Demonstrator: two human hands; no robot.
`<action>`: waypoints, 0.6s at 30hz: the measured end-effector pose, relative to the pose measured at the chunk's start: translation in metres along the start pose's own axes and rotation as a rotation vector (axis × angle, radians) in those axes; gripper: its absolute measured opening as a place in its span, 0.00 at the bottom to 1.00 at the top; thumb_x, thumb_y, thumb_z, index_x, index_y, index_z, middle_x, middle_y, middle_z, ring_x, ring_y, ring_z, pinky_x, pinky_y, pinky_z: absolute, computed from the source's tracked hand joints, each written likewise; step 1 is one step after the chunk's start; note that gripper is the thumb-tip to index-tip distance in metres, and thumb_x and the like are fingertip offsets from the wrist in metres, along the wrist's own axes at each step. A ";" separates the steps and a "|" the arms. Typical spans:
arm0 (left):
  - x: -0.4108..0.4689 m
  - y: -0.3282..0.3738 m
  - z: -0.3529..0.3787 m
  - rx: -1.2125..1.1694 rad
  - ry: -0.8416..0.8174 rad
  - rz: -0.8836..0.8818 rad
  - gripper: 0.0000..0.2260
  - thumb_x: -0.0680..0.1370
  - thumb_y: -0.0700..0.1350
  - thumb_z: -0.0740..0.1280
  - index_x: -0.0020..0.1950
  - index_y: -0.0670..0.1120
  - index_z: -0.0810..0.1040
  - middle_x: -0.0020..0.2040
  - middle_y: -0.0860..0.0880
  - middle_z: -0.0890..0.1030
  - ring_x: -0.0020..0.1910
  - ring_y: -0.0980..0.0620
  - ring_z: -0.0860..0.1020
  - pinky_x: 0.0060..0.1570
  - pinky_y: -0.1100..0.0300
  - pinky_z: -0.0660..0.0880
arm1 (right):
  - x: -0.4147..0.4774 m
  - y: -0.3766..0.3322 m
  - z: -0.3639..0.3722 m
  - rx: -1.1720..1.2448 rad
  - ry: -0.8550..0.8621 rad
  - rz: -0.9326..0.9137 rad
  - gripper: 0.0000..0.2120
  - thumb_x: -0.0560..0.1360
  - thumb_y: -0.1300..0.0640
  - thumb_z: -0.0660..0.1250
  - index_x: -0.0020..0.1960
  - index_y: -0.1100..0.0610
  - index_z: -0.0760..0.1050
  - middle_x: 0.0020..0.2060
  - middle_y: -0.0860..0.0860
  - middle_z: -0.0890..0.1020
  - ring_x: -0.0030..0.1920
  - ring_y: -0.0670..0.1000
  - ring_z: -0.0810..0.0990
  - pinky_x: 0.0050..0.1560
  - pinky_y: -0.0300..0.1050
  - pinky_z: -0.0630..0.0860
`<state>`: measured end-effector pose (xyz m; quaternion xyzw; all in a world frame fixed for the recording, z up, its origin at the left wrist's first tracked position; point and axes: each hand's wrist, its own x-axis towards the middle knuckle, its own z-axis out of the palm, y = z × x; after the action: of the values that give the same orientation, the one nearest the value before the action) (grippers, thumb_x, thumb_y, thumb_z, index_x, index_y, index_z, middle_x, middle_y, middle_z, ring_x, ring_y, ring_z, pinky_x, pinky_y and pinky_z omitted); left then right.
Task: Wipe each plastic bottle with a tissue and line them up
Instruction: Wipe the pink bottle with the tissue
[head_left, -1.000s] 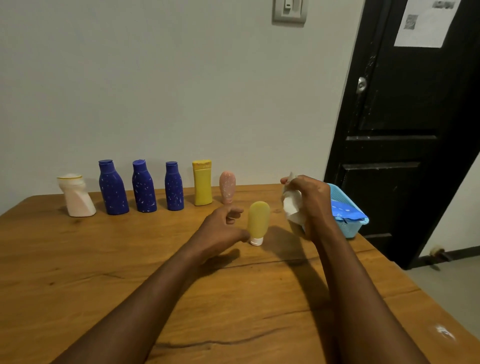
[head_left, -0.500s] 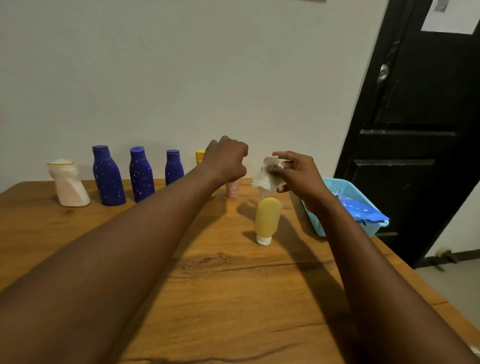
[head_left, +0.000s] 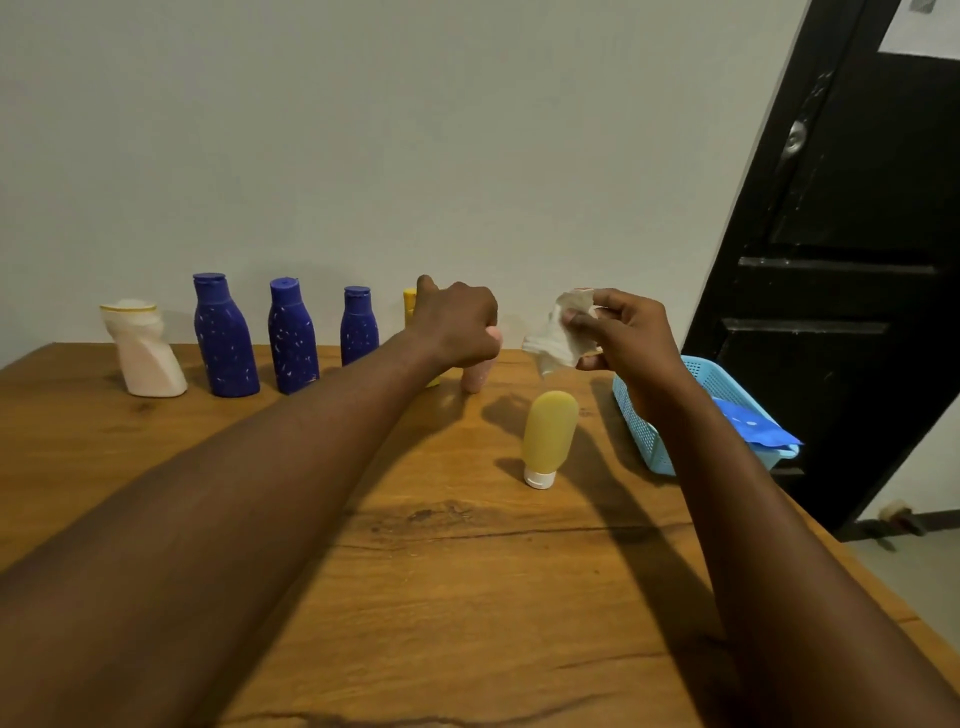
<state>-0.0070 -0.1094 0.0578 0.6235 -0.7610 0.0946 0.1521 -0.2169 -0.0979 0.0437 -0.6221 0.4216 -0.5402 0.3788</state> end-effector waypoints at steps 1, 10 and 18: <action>-0.005 0.000 -0.004 -0.068 0.015 -0.010 0.10 0.73 0.47 0.68 0.52 0.50 0.83 0.48 0.53 0.84 0.50 0.50 0.79 0.56 0.47 0.62 | -0.002 -0.005 0.001 0.013 0.013 -0.009 0.13 0.75 0.58 0.73 0.59 0.57 0.82 0.51 0.56 0.85 0.50 0.55 0.85 0.37 0.43 0.80; -0.106 -0.021 -0.060 -0.938 0.063 -0.211 0.07 0.78 0.46 0.73 0.56 0.49 0.84 0.52 0.54 0.84 0.51 0.56 0.82 0.49 0.60 0.78 | -0.075 -0.083 0.012 0.190 0.050 -0.206 0.06 0.75 0.63 0.72 0.50 0.56 0.83 0.44 0.52 0.86 0.47 0.53 0.85 0.46 0.51 0.83; -0.210 -0.031 -0.061 -1.359 0.046 -0.491 0.08 0.79 0.43 0.72 0.58 0.49 0.84 0.56 0.48 0.84 0.55 0.51 0.83 0.44 0.59 0.81 | -0.144 -0.099 0.079 -0.285 -0.057 -0.490 0.08 0.73 0.62 0.72 0.51 0.52 0.83 0.45 0.45 0.84 0.47 0.46 0.82 0.44 0.38 0.76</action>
<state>0.0670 0.0976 0.0404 0.5419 -0.4864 -0.4231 0.5392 -0.1364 0.0734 0.0743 -0.7675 0.3193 -0.5331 0.1573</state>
